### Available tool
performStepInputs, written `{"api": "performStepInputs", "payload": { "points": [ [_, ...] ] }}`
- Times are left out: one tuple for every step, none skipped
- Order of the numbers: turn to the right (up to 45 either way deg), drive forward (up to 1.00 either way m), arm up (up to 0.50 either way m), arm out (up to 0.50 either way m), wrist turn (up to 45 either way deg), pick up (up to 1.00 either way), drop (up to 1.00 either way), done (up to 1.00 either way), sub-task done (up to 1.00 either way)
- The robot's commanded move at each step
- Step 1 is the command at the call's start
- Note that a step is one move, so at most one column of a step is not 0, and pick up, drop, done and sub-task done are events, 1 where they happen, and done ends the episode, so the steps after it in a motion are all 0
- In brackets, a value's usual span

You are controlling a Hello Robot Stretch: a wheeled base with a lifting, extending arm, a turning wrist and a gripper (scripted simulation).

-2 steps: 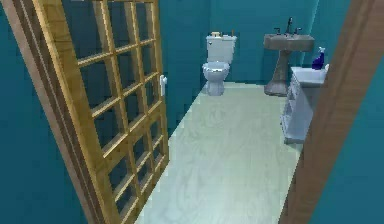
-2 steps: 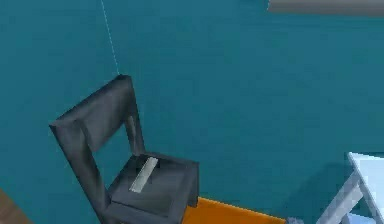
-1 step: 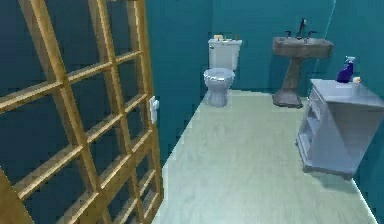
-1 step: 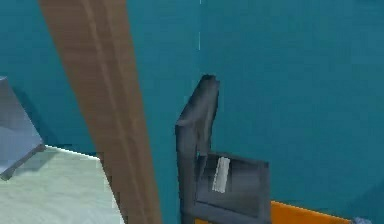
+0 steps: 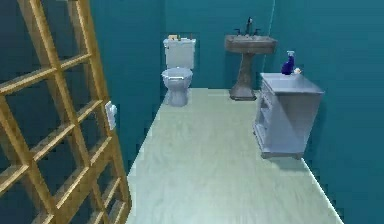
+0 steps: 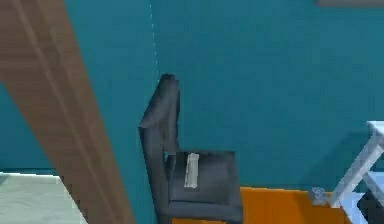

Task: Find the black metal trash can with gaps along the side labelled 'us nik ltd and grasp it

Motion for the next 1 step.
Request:
{"api": "performStepInputs", "payload": {
  "points": [
    [0.0,0.45,0.00,0.00,0.0,0.00,0.00,0.00,0.00]
  ]
}}
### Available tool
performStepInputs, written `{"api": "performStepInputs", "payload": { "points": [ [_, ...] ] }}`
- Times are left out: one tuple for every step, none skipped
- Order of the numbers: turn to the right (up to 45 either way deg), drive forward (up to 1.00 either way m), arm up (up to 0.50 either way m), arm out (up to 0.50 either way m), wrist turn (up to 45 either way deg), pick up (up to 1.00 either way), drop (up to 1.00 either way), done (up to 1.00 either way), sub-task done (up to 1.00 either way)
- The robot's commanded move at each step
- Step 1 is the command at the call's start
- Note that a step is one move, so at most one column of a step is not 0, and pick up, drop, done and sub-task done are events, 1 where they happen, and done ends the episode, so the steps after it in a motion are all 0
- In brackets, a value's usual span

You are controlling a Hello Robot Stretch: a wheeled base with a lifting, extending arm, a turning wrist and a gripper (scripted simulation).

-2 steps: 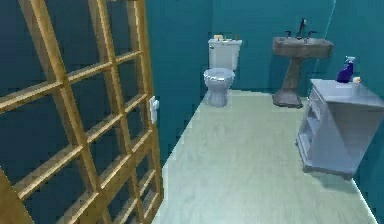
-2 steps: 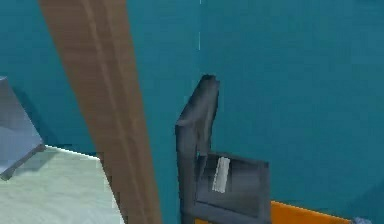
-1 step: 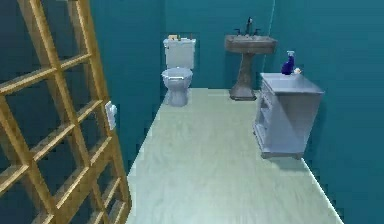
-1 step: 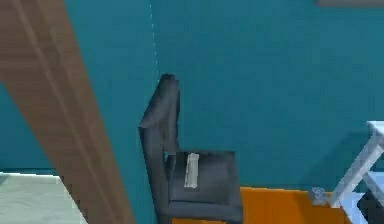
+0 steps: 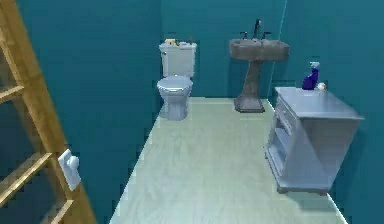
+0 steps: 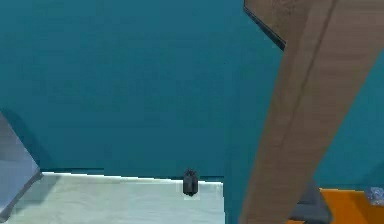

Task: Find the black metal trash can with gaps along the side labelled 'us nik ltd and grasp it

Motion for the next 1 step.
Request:
{"api": "performStepInputs", "payload": {
  "points": [
    [45.0,0.00,0.00,0.00,0.0,0.00,0.00,0.00,0.00]
  ]
}}
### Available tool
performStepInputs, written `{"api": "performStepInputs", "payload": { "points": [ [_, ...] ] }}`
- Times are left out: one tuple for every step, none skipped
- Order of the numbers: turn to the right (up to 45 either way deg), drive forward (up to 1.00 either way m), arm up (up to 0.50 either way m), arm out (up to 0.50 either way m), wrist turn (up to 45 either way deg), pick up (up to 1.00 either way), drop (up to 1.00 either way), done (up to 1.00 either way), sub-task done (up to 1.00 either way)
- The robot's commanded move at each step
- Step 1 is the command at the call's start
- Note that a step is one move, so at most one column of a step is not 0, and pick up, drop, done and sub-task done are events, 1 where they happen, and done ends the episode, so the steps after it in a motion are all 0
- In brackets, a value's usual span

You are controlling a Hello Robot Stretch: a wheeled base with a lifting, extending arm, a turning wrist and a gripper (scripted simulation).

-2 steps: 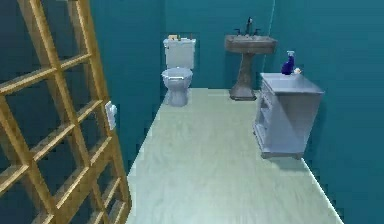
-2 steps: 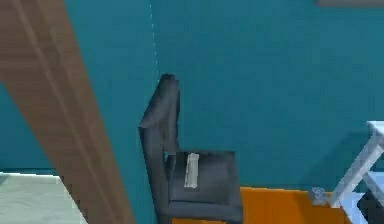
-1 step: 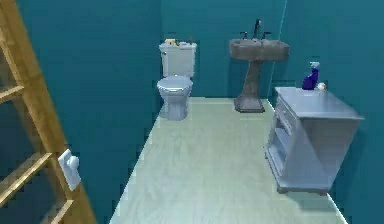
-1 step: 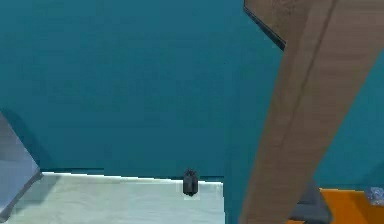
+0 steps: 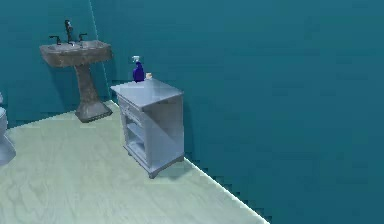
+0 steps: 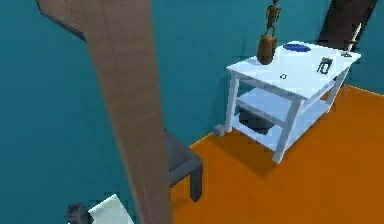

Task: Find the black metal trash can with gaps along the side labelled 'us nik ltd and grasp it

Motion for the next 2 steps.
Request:
{"api": "performStepInputs", "payload": {
  "points": [
    [18.0,0.00,0.00,0.00,0.0,0.00,0.00,0.00,0.00],
    [3.0,0.00,0.00,0.00,0.0,0.00,0.00,0.00,0.00]
  ]
}}
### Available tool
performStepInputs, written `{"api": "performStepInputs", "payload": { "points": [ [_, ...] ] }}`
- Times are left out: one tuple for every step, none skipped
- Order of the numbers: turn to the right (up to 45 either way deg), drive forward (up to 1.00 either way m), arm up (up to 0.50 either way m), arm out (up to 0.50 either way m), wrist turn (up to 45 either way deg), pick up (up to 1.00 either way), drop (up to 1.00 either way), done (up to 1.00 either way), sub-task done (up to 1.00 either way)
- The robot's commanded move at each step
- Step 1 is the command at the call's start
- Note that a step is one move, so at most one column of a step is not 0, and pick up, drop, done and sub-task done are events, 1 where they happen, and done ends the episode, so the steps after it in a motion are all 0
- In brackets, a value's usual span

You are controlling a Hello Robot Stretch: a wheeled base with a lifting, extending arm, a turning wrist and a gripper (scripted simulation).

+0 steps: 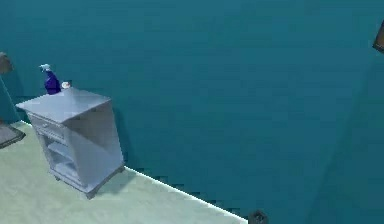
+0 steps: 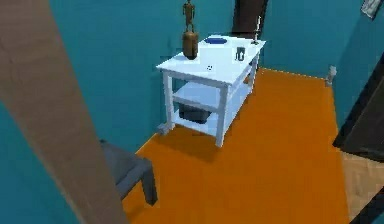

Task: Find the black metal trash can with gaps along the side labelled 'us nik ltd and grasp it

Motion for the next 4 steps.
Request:
{"api": "performStepInputs", "payload": {
  "points": [
    [0.0,0.25,0.00,0.00,0.0,0.00,0.00,0.00,0.00],
    [-45.0,0.00,0.00,0.00,0.0,0.00,0.00,0.00,0.00],
    [-9.0,0.00,0.00,0.00,0.0,0.00,0.00,0.00,0.00],
    [0.0,0.00,0.24,0.00,0.0,0.00,0.00,0.00,0.00]
  ]
}}
